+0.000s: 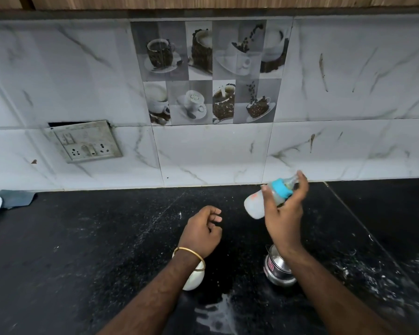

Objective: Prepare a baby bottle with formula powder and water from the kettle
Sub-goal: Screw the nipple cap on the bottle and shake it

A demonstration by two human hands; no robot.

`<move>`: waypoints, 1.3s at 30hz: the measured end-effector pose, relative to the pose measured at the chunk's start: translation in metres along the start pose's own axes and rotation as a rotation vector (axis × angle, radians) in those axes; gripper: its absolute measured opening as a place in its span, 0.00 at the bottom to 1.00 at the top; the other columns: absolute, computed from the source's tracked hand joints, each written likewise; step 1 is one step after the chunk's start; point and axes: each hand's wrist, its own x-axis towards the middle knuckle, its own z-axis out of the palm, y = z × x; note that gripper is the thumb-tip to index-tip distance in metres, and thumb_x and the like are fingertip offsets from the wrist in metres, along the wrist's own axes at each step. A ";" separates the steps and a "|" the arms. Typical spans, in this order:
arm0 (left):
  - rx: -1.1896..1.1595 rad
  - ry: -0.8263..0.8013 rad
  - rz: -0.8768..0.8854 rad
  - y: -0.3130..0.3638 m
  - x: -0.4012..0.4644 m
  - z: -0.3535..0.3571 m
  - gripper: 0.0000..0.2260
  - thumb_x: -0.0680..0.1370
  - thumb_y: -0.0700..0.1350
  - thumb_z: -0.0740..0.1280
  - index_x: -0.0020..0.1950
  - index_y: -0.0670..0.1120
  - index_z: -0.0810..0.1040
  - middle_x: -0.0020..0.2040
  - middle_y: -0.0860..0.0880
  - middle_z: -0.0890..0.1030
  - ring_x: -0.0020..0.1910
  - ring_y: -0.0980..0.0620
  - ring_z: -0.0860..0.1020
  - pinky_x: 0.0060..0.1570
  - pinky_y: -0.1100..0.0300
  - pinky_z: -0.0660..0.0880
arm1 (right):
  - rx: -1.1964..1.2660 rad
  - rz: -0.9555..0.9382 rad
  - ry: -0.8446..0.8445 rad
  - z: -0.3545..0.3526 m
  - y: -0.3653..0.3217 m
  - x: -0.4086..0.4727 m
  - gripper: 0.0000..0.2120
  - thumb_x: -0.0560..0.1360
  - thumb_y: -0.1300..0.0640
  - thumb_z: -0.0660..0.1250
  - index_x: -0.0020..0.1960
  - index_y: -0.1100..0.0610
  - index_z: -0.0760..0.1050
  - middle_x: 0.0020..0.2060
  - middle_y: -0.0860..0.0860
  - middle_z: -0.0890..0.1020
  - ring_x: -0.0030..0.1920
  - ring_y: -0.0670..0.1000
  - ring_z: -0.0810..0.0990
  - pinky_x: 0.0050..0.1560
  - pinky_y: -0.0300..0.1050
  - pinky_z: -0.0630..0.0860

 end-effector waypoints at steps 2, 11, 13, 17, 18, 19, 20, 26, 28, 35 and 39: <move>0.009 -0.008 0.000 0.000 -0.001 0.000 0.16 0.72 0.35 0.65 0.56 0.49 0.78 0.48 0.53 0.82 0.43 0.50 0.81 0.50 0.57 0.81 | -0.176 0.030 -0.212 -0.001 0.008 -0.002 0.38 0.75 0.48 0.73 0.77 0.47 0.55 0.67 0.58 0.74 0.61 0.55 0.78 0.62 0.53 0.77; 0.019 -0.021 0.003 0.004 -0.005 0.002 0.15 0.73 0.35 0.65 0.57 0.49 0.78 0.49 0.53 0.82 0.43 0.50 0.81 0.49 0.57 0.80 | -0.244 0.031 -0.279 0.001 0.006 -0.005 0.38 0.76 0.50 0.72 0.78 0.50 0.54 0.67 0.59 0.74 0.59 0.55 0.78 0.60 0.50 0.77; 0.022 -0.023 0.010 0.006 -0.007 0.003 0.16 0.72 0.35 0.65 0.57 0.49 0.78 0.49 0.53 0.82 0.43 0.51 0.81 0.50 0.57 0.81 | -0.285 0.087 -0.461 -0.003 0.008 -0.010 0.37 0.75 0.48 0.73 0.76 0.47 0.57 0.62 0.58 0.77 0.52 0.53 0.80 0.52 0.48 0.78; 0.001 -0.013 0.002 0.006 -0.006 0.002 0.16 0.73 0.35 0.65 0.56 0.49 0.78 0.49 0.53 0.82 0.43 0.50 0.81 0.50 0.57 0.81 | 0.042 -0.015 0.028 -0.004 -0.002 -0.002 0.37 0.77 0.48 0.71 0.77 0.48 0.53 0.69 0.58 0.72 0.65 0.57 0.76 0.66 0.54 0.75; 0.001 -0.015 -0.001 0.006 -0.007 0.002 0.16 0.73 0.35 0.65 0.56 0.50 0.78 0.49 0.53 0.82 0.43 0.50 0.81 0.50 0.56 0.81 | -0.003 -0.027 -0.005 -0.004 0.000 -0.002 0.37 0.77 0.48 0.71 0.77 0.49 0.53 0.69 0.59 0.72 0.65 0.57 0.76 0.65 0.53 0.76; 0.005 -0.018 0.002 0.007 -0.008 0.002 0.16 0.73 0.34 0.65 0.56 0.50 0.78 0.49 0.53 0.82 0.43 0.50 0.81 0.51 0.56 0.81 | -0.116 -0.002 -0.159 -0.004 0.006 -0.004 0.37 0.76 0.48 0.72 0.77 0.49 0.54 0.68 0.59 0.73 0.61 0.55 0.78 0.60 0.50 0.77; 0.009 -0.018 0.008 0.007 -0.008 0.002 0.16 0.73 0.34 0.65 0.56 0.49 0.78 0.49 0.53 0.82 0.43 0.50 0.81 0.50 0.57 0.81 | -0.242 0.044 -0.390 -0.005 0.010 -0.009 0.37 0.75 0.47 0.72 0.77 0.48 0.55 0.65 0.58 0.75 0.56 0.53 0.79 0.55 0.46 0.77; -0.001 -0.009 0.015 0.007 -0.007 0.002 0.15 0.73 0.34 0.65 0.56 0.49 0.78 0.49 0.53 0.82 0.44 0.51 0.81 0.50 0.57 0.81 | 0.062 -0.027 0.025 -0.003 -0.008 -0.007 0.37 0.77 0.48 0.71 0.78 0.48 0.53 0.72 0.57 0.69 0.68 0.56 0.74 0.68 0.51 0.73; 0.006 -0.018 0.010 0.007 -0.009 0.003 0.15 0.73 0.34 0.66 0.56 0.49 0.78 0.49 0.53 0.82 0.44 0.51 0.81 0.50 0.57 0.81 | -0.149 0.005 -0.198 -0.002 0.002 -0.008 0.38 0.76 0.48 0.71 0.78 0.49 0.53 0.70 0.59 0.71 0.65 0.55 0.76 0.65 0.50 0.75; -0.005 -0.013 0.014 0.005 -0.008 0.002 0.16 0.73 0.34 0.65 0.55 0.52 0.77 0.49 0.53 0.82 0.44 0.51 0.81 0.51 0.57 0.81 | 0.037 -0.004 0.045 -0.006 -0.008 -0.009 0.37 0.77 0.51 0.71 0.78 0.48 0.53 0.71 0.58 0.70 0.67 0.56 0.75 0.67 0.54 0.74; 0.005 -0.014 0.021 0.004 -0.010 0.002 0.17 0.72 0.34 0.66 0.54 0.53 0.77 0.48 0.53 0.82 0.44 0.51 0.81 0.51 0.57 0.81 | -0.345 0.126 -0.575 -0.010 0.011 -0.018 0.38 0.75 0.48 0.73 0.77 0.47 0.56 0.65 0.58 0.76 0.56 0.53 0.79 0.60 0.53 0.78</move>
